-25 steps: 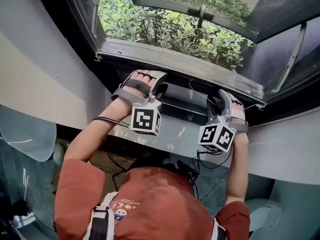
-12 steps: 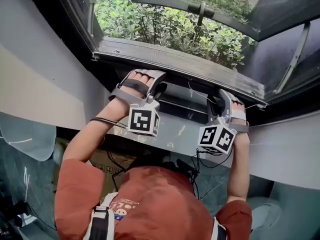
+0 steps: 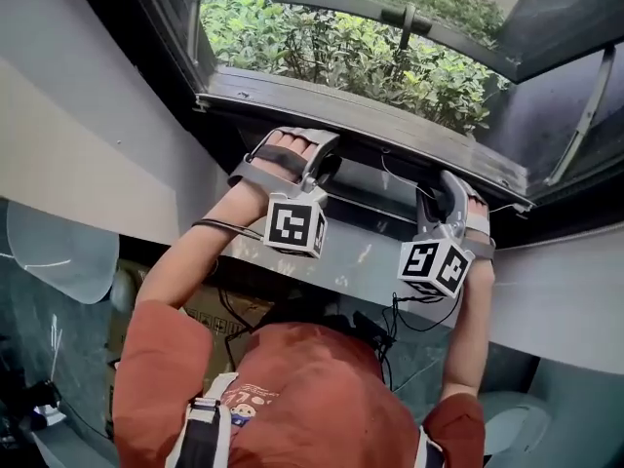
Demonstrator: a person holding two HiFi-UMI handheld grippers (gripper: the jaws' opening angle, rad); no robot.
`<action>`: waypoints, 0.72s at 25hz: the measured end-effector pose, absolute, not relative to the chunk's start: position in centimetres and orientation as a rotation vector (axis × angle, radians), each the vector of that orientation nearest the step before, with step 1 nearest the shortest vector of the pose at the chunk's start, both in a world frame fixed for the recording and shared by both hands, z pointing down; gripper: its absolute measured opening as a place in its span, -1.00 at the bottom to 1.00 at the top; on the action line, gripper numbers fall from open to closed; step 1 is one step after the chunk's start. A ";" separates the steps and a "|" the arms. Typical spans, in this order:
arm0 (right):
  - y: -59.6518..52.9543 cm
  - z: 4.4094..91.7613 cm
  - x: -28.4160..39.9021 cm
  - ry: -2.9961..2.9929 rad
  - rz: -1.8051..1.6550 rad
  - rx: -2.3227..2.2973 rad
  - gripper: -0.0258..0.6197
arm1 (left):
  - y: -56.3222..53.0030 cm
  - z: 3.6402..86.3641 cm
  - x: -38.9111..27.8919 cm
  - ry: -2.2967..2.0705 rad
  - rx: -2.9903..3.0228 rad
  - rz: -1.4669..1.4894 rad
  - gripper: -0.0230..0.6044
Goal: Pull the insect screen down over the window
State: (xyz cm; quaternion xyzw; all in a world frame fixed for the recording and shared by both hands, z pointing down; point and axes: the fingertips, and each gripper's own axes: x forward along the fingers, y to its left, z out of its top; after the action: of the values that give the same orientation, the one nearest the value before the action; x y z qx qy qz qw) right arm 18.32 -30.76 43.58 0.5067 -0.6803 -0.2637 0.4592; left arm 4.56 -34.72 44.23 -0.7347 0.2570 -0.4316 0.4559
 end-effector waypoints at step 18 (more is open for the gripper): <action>-31.1 43.0 17.9 -1.680 -0.702 1.295 -0.37 | -34.6 43.6 3.9 0.683 -1.846 -0.981 -0.27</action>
State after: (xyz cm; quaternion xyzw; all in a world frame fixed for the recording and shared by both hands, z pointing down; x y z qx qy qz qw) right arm 17.94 -31.06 43.04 0.5210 -0.6759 -0.2824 0.4381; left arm 3.90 -34.63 43.60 -0.7479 0.2769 -0.3973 0.4541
